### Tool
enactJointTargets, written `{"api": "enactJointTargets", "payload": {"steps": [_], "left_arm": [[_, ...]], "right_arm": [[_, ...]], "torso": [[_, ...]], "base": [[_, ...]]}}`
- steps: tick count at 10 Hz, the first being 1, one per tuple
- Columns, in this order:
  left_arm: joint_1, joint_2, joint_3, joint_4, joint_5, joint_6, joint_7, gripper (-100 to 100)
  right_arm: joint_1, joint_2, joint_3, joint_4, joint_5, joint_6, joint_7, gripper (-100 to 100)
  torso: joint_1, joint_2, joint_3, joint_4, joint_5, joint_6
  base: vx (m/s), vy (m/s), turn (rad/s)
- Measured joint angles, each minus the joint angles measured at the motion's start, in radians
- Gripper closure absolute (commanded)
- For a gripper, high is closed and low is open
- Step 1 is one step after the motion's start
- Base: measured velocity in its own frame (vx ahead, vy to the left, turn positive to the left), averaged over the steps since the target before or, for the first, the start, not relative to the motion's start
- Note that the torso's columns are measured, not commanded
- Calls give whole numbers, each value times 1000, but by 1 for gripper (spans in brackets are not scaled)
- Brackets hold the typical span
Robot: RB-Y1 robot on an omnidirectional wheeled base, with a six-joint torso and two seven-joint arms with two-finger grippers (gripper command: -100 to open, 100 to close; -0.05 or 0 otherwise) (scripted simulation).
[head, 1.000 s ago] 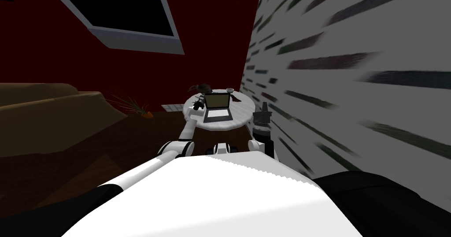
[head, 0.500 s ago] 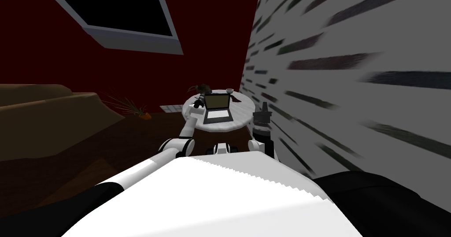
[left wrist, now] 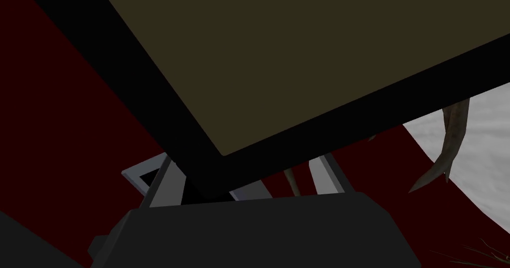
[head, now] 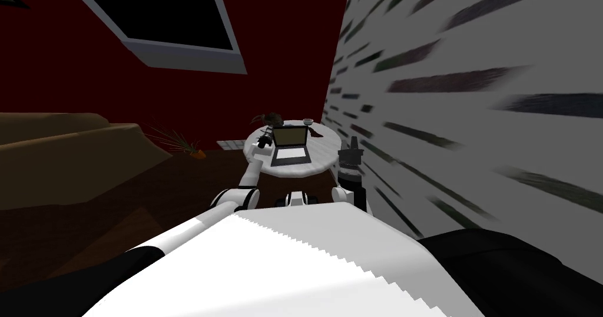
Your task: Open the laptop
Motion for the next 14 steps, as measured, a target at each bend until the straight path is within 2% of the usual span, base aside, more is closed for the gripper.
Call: {"api": "enactJointTargets", "payload": {"steps": [2,14], "left_arm": [[14,-3,8,13,-5,-54,2,100],[167,-27,43,-6,-28,-406,8,100]], "right_arm": [[0,0,0,0,0,0,0,0],[0,0,0,0,0,0,0,0]], "torso": [[-1,-2,-1,-1,0,0],[-1,-2,-1,-1,0,0]], "base": [[5,-32,40],[8,-38,48]]}}
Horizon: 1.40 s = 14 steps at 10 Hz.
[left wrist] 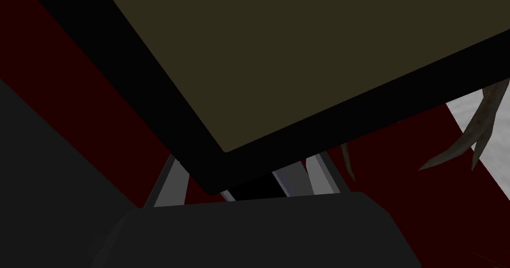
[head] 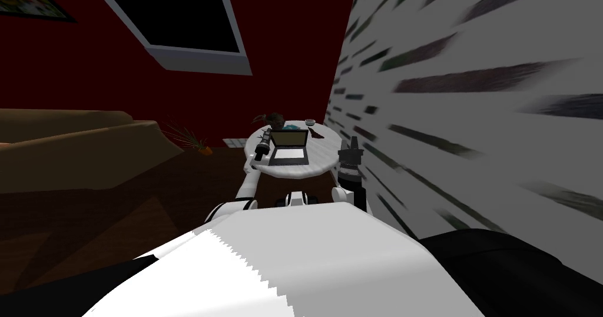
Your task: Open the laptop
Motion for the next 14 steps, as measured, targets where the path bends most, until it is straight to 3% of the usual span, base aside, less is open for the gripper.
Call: {"api": "enactJointTargets", "payload": {"steps": [5,8,14], "left_arm": [[64,-10,20,4,-10,-156,3,100],[84,-18,27,10,-9,-210,-3,100],[192,-50,36,-8,2,-390,-19,100]], "right_arm": [[0,0,0,0,0,0,0,0],[0,0,0,0,0,0,0,0],[0,0,0,0,0,0,0,0]], "torso": [[0,-1,-1,1,0,2],[-1,-1,-1,0,-1,2],[-1,-6,-4,-3,0,4]], "base": [[6,-42,51],[34,-1,13],[51,-6,9]]}}
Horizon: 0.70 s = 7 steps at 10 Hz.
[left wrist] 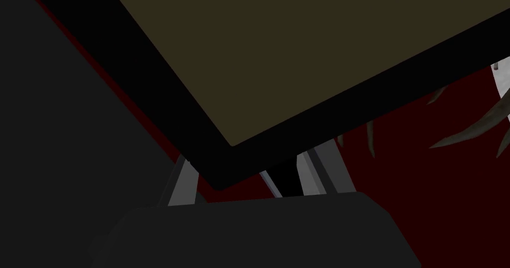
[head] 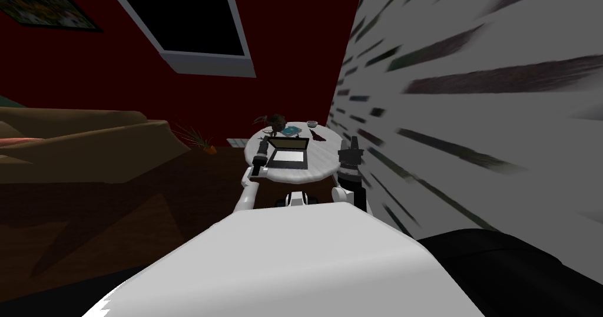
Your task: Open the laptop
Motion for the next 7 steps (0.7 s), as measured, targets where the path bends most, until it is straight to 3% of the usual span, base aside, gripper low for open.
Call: {"api": "enactJointTargets", "payload": {"steps": [7], "left_arm": [[101,-30,9,-8,10,-197,-17,100]], "right_arm": [[0,0,0,0,0,0,0,0]], "torso": [[-1,1,1,1,-1,0]], "base": [[48,-5,4]]}}
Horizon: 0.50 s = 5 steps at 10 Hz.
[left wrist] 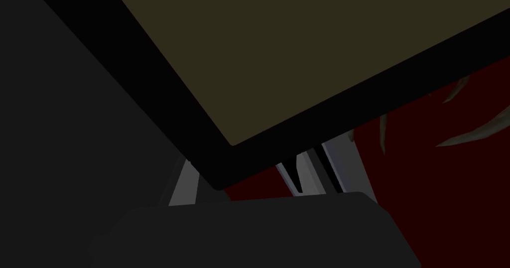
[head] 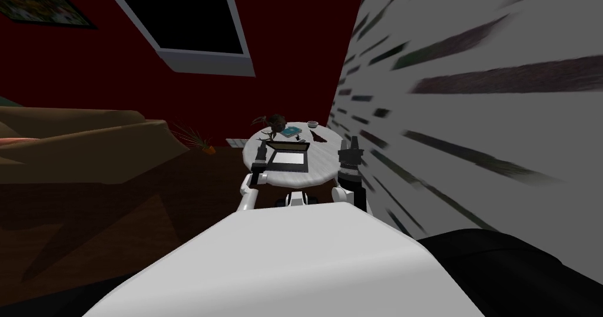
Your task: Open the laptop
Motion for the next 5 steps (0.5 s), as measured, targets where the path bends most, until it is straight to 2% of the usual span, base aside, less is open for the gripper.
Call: {"api": "enactJointTargets", "payload": {"steps": [1,3,5], "left_arm": [[29,-8,1,-16,2,-25,-1,100],[38,-11,6,-7,5,-78,-7,100],[79,-24,9,-30,9,-134,-12,100]], "right_arm": [[0,0,0,0,0,0,0,0],[0,0,0,0,0,0,0,0],[0,0,0,0,0,0,0,0]], "torso": [[0,0,1,-2,1,-1],[5,-6,1,-6,7,1],[8,-11,1,-14,13,1]], "base": [[58,2,27],[40,2,-3],[47,2,16]]}}
